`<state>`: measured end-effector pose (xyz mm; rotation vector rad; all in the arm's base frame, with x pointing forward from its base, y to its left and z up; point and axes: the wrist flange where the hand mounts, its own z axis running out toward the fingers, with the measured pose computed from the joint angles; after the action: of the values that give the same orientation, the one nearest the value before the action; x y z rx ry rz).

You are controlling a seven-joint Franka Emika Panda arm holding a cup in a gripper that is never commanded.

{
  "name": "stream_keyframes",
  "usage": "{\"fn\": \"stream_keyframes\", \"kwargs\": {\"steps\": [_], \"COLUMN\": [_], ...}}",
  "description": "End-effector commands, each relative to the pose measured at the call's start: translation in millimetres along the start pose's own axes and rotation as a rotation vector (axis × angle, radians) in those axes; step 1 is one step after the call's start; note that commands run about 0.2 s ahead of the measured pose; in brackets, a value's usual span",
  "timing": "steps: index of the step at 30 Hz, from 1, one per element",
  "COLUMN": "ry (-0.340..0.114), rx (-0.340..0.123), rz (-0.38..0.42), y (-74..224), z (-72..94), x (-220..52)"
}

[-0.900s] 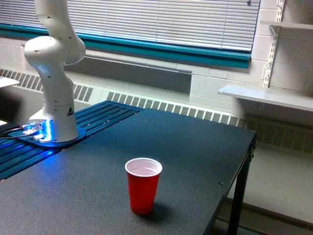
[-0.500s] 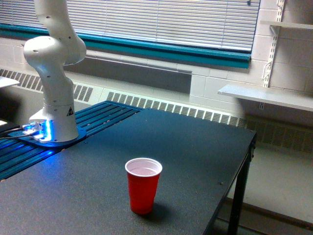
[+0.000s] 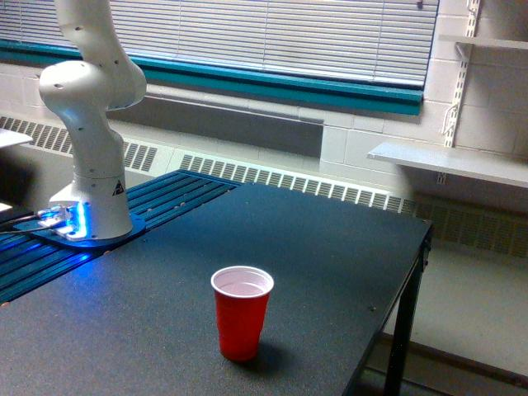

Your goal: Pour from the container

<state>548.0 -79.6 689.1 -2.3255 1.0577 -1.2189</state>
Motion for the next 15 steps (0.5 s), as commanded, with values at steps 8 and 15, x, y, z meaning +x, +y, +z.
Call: {"fn": "stream_keyframes", "kwargs": {"steps": [8, 15], "ry": [0.027, -0.007], "rx": [-0.083, -0.116], "rz": [-0.019, -0.028], "y": [78.0, 119.5], "z": [15.9, 28.8], "x": [6.7, -4.4]}}
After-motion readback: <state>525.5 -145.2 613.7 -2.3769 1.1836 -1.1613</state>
